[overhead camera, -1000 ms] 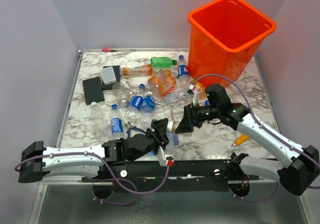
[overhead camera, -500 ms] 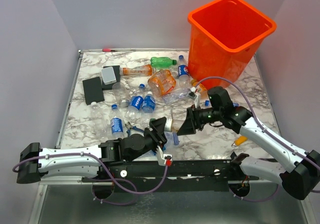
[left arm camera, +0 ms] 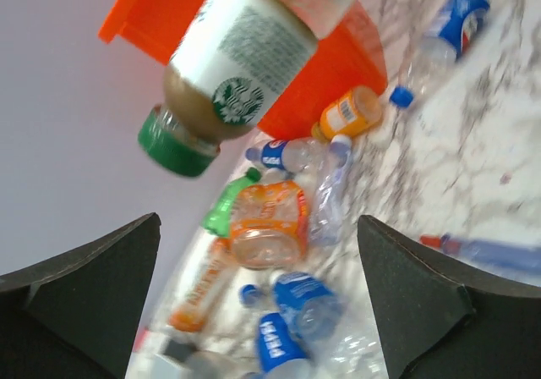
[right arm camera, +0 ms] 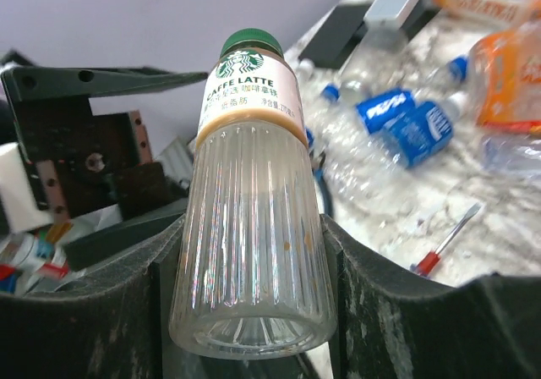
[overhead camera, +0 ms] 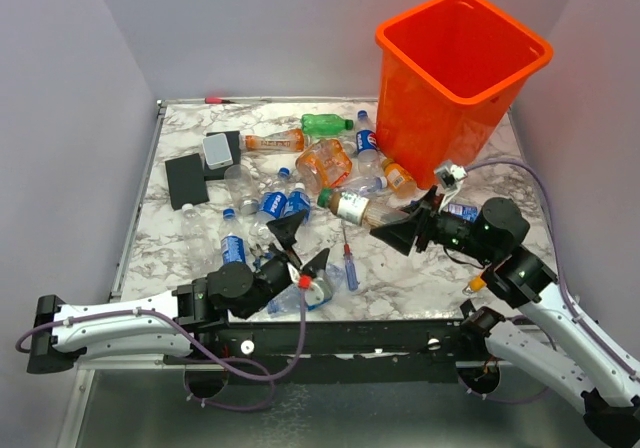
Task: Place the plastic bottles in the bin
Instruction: Place the plastic bottle in the trash bin.
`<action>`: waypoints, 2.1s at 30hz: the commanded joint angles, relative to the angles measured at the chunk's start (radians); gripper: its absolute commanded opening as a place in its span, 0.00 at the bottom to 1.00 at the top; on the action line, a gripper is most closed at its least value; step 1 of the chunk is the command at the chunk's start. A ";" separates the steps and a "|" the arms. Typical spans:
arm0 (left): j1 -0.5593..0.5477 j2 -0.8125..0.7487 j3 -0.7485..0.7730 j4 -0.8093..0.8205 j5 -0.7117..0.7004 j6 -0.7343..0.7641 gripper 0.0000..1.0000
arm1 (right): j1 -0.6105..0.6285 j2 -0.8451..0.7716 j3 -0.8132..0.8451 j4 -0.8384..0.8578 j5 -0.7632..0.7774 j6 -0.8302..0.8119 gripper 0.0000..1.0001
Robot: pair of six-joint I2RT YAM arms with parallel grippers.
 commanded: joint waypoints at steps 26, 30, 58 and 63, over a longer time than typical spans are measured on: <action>0.397 0.413 0.063 0.967 0.366 -1.971 0.94 | 0.006 -0.109 -0.285 0.648 0.123 0.195 0.21; 0.397 0.469 0.101 0.971 0.396 -1.963 0.86 | 0.005 -0.089 -0.291 0.675 0.111 0.209 0.21; 0.323 0.519 0.122 0.924 0.305 -1.756 0.18 | 0.010 -0.110 -0.235 0.416 0.224 0.197 0.85; 0.414 0.332 0.230 0.356 0.432 -1.417 0.05 | 0.010 -0.151 -0.012 -0.034 0.194 0.016 0.93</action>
